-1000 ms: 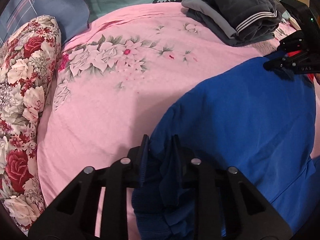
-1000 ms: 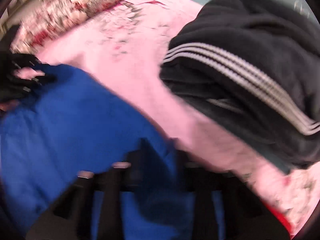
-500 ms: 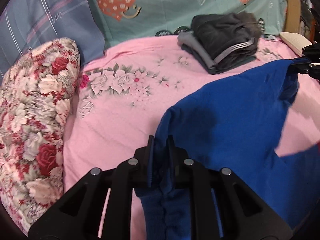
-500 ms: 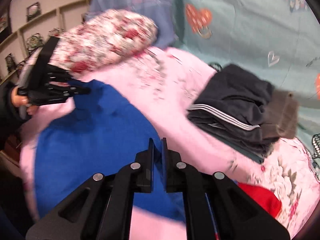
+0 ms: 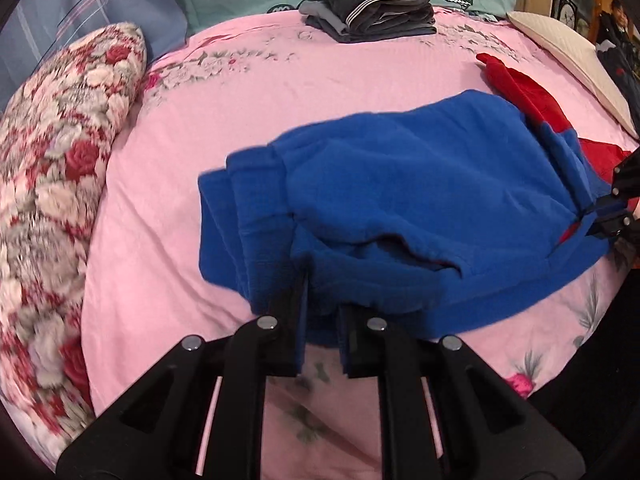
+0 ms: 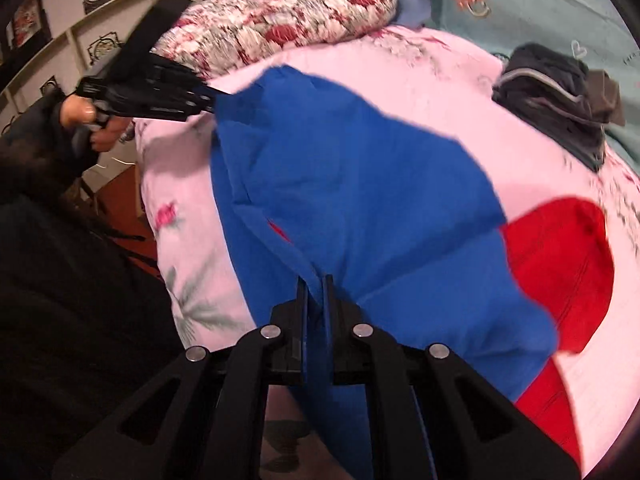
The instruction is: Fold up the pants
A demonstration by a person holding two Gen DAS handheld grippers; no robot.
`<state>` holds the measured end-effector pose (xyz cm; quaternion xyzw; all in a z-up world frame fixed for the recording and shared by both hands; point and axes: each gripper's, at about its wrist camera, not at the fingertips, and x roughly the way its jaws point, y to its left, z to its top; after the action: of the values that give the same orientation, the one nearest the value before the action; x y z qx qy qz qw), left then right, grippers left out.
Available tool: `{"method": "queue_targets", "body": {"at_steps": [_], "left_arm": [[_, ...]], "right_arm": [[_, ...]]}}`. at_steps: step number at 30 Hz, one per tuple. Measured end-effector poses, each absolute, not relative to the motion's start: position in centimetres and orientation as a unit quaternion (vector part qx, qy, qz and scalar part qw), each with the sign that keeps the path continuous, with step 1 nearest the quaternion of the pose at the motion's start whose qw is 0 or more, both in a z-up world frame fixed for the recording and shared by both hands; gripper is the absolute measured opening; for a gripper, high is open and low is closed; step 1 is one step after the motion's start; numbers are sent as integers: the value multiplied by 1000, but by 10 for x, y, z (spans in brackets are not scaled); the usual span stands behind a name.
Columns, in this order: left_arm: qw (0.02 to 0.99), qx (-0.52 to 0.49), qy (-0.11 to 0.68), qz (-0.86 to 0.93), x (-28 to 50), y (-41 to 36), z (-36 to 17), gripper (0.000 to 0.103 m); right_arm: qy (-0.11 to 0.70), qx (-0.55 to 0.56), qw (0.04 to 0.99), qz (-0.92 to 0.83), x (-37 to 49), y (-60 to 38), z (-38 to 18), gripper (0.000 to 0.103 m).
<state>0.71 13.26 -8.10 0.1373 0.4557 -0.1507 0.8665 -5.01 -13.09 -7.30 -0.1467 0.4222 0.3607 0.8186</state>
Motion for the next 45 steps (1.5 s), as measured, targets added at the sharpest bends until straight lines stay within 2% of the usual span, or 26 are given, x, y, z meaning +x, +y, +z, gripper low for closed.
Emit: {"method": "queue_targets", "body": {"at_steps": [1, 4, 6, 8, 11, 13, 14, 15, 16, 20, 23, 25, 29, 31, 32, 33, 36, 38, 42, 45], "left_arm": [[869, 129, 453, -150, 2, 135, -80, 13], [879, 106, 440, -149, -8, 142, -69, 23], [885, 106, 431, -142, -11, 141, -62, 51], [890, 106, 422, -137, -12, 138, -56, 53], [892, 109, 419, -126, -10, 135, -56, 67], [894, 116, 417, -117, -7, 133, -58, 66], [896, 119, 411, -117, -5, 132, -58, 55], [896, 122, 410, -118, -2, 132, -60, 18], [891, 121, 421, -120, 2, 133, -63, 9], [880, 125, 444, -111, 5, 138, -75, 9], [871, 128, 460, -110, -1, 140, -85, 9], [868, 135, 466, -108, -6, 140, -88, 9], [867, 140, 467, -99, -18, 141, -71, 13], [885, 152, 430, -97, -34, 136, -40, 29], [892, 157, 411, -100, -41, 131, -26, 45], [902, 164, 383, -112, -50, 120, -8, 53], [900, 173, 359, -176, -57, 71, 12, 53], [887, 181, 357, -230, -56, 26, 5, 54], [859, 186, 375, -295, -48, -48, -28, 54], [846, 174, 401, -306, -33, -79, -55, 54]], "right_arm": [[420, -148, 821, 358, -51, -131, -73, 8], [407, -159, 827, 353, -54, -128, -69, 14], [399, -167, 830, 353, -55, -126, -65, 17], [398, -166, 831, 352, -55, -125, -65, 17], [409, -156, 827, 351, -55, -124, -70, 15], [415, -151, 825, 351, -53, -123, -73, 12], [418, -147, 825, 352, -51, -121, -73, 11], [419, -140, 825, 353, -51, -122, -71, 10], [418, -132, 826, 355, -50, -123, -68, 10], [394, -104, 831, 379, -55, -127, -43, 10], [435, -120, 807, 381, -56, -118, -66, 10], [446, -125, 800, 380, -57, -114, -77, 13], [425, -96, 816, 380, -55, -129, -49, 39], [404, -78, 835, 364, -49, -146, -25, 46], [392, -70, 851, 342, -41, -161, -8, 46], [384, -63, 865, 318, -30, -174, 5, 47], [406, -23, 889, 209, 26, -218, 31, 50], [444, 7, 885, 142, 74, -243, 31, 50], [521, 59, 848, 78, 145, -258, -1, 53], [558, 36, 828, 39, 174, -245, -24, 53]]}}
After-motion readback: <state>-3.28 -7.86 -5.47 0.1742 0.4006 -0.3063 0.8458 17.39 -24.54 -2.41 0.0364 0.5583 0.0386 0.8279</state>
